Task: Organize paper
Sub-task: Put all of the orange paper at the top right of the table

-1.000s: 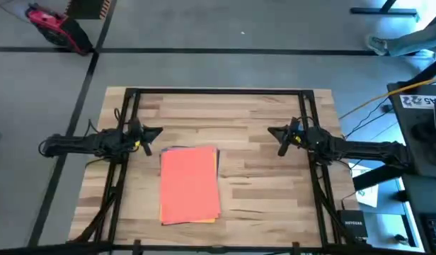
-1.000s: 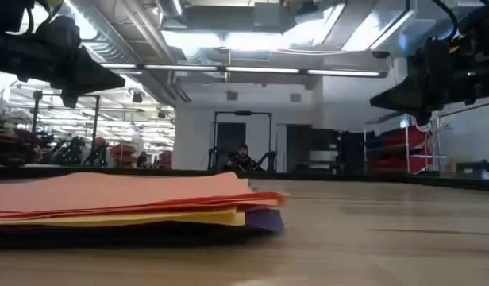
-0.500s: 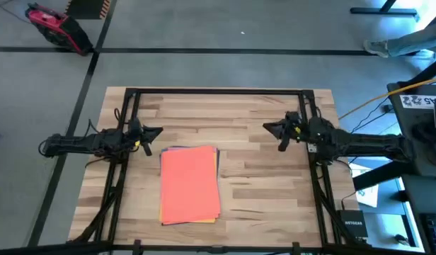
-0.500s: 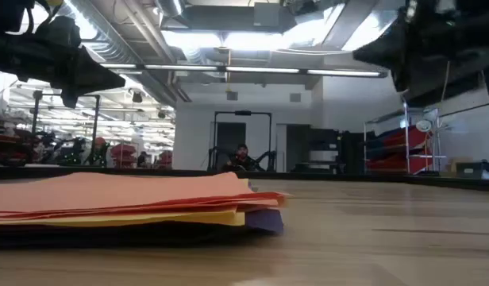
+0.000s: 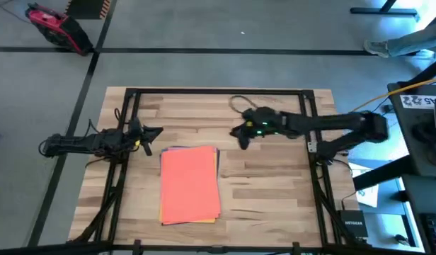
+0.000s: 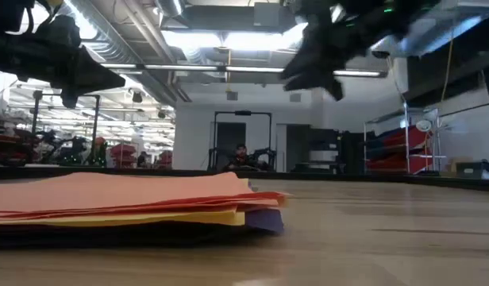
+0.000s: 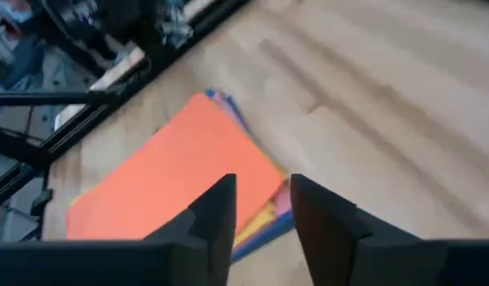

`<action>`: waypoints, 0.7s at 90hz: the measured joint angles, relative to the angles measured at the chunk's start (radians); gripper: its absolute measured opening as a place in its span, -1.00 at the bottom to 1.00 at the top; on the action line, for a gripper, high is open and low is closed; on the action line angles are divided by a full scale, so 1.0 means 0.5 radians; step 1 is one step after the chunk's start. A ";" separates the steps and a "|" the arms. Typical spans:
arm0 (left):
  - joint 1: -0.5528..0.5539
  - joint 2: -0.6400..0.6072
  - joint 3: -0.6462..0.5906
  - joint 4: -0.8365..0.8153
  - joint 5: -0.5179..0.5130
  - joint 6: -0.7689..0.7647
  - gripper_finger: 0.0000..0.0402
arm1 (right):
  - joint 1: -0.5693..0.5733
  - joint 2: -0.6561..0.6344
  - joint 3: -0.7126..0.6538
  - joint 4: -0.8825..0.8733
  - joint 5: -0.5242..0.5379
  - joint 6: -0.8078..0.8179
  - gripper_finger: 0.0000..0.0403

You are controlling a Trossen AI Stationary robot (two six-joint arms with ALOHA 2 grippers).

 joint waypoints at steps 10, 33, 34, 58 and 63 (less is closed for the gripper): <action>0.000 0.000 -0.006 0.047 0.000 -0.005 -1.00 | 0.000 0.264 0.221 -0.010 -0.135 -0.001 -0.27; 0.000 0.000 -0.006 0.058 0.000 -0.159 -1.00 | 0.000 0.630 0.488 -0.179 -0.212 -0.013 -0.25; 0.000 0.000 -0.006 0.058 -0.001 -0.177 -1.00 | 0.000 0.641 0.493 -0.181 -0.212 -0.015 -0.25; 0.001 0.000 -0.005 0.042 -0.014 -0.316 -1.00 | 0.000 0.830 0.499 -0.173 -0.260 -0.093 -0.25; 0.000 0.002 -0.005 0.041 -0.013 -0.368 -1.00 | 0.000 0.865 0.499 -0.169 -0.261 -0.139 -0.25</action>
